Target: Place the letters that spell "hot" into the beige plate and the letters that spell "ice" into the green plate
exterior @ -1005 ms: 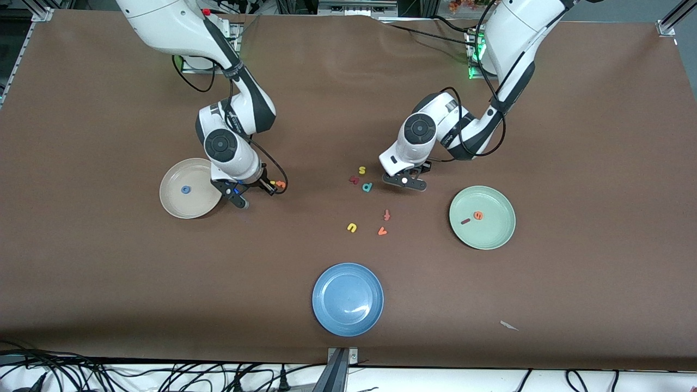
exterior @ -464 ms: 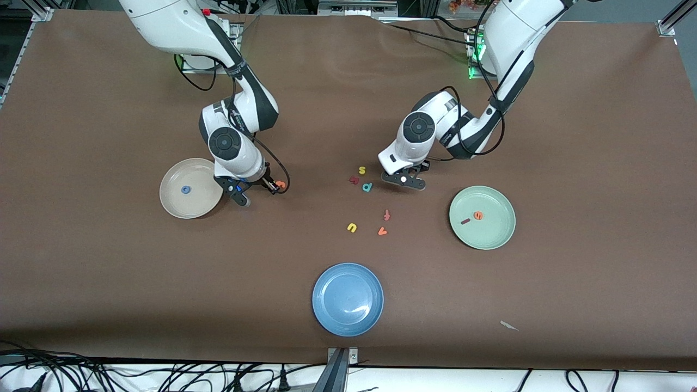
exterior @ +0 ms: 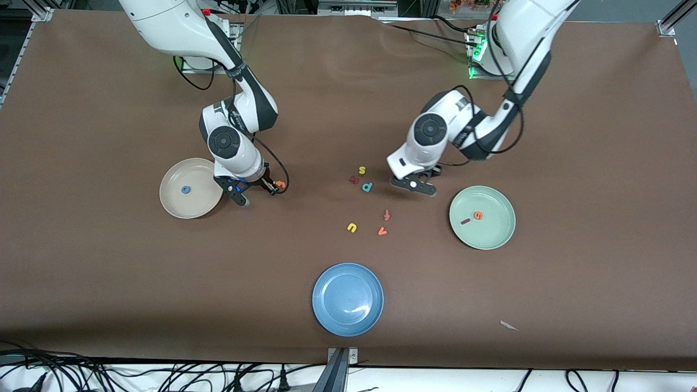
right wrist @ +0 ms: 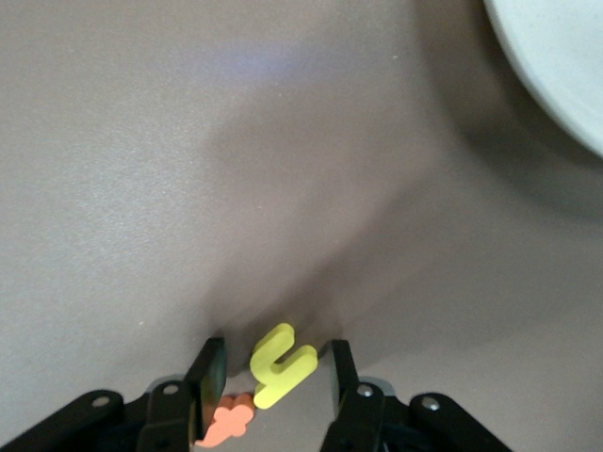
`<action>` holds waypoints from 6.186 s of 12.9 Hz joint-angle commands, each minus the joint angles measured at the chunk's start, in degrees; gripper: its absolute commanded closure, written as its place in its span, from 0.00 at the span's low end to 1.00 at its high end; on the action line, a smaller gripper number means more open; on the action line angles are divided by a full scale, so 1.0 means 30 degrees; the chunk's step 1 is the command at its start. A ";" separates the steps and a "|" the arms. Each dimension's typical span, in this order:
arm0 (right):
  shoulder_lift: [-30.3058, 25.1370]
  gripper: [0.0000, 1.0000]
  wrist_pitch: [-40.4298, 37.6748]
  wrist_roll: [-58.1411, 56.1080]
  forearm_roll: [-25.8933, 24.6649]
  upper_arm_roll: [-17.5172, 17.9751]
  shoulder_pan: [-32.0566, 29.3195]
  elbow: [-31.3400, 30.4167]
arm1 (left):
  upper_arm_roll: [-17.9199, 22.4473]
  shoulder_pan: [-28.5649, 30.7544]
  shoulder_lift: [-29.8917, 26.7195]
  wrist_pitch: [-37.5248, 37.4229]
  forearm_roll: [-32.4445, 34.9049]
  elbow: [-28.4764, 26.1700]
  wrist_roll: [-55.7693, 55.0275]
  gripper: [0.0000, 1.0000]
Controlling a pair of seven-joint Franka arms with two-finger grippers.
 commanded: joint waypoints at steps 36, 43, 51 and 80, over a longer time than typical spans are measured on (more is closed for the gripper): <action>-0.1697 0.00 -1.2056 -1.7052 0.1002 -0.4641 -0.0570 0.5014 | 0.6419 0.2108 -1.0255 -1.0335 -0.4538 0.5104 0.9332 0.00; 0.0877 0.01 -0.7030 -1.8425 0.1030 -0.0067 0.0101 0.6018 | 0.5156 0.2520 -1.0401 -1.0423 -0.4303 0.5337 0.9157 0.00; 0.1057 0.06 -0.3538 -2.1625 0.0825 -0.0006 0.0631 0.2944 | 0.5539 0.2021 -1.0051 -1.0510 -0.4274 0.5835 0.9012 0.00; 0.0648 0.83 -0.3149 -2.0541 0.0884 -0.0649 0.0690 0.2472 | 0.5451 0.2138 -0.9698 -1.2825 -0.4743 0.6276 0.7517 0.00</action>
